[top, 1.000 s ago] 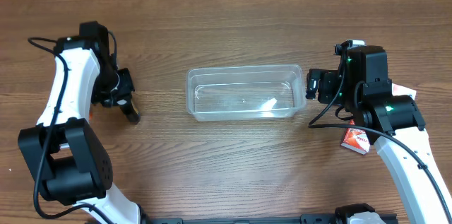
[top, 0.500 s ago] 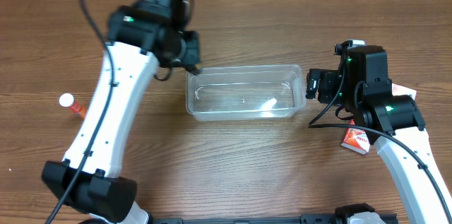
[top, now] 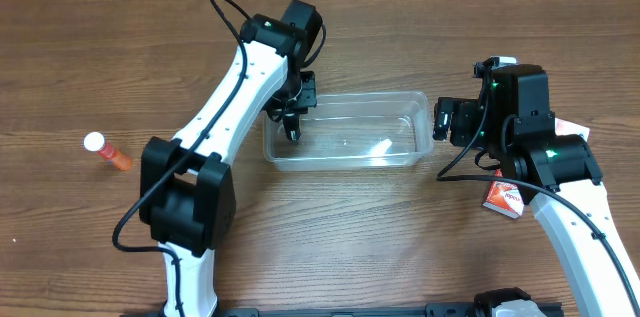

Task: Pack container
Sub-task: 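Carry the black bottle into the container's left end and release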

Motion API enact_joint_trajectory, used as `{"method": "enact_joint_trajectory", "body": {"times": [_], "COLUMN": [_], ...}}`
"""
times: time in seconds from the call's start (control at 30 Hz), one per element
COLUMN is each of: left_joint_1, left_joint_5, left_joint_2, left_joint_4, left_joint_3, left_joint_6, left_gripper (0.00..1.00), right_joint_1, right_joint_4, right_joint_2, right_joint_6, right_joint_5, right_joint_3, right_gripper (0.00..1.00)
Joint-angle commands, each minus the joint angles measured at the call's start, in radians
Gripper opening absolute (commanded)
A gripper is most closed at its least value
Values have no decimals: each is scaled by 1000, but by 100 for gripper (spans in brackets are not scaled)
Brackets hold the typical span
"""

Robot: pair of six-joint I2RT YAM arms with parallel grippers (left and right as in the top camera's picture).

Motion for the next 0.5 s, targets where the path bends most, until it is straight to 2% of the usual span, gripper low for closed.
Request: {"method": "enact_joint_trajectory", "body": {"times": [0.0, 0.07, 0.17, 0.2, 0.47], "left_joint_1": [-3, -3, -3, -3, -4], "left_joint_5": [-67, -67, -67, -67, -67], "left_joint_2": [27, 33, 32, 32, 21], "left_joint_4": [2, 5, 22, 24, -36], "left_joint_3": [3, 3, 4, 4, 117], "left_joint_6": [-14, -4, 41, 50, 77], "left_gripper": [4, 10, 62, 68, 73], "right_joint_1": [-3, -3, -3, -3, -3], "right_joint_4": [4, 4, 4, 4, 3], "right_joint_2": [-18, -18, -18, -18, -18], "right_joint_6": [1, 1, 1, 1, 1], "right_joint_5": [9, 9, 9, 9, 9], "right_joint_3": [34, 34, 34, 34, 34], "right_gripper": [100, 100, 100, 100, 100]}}
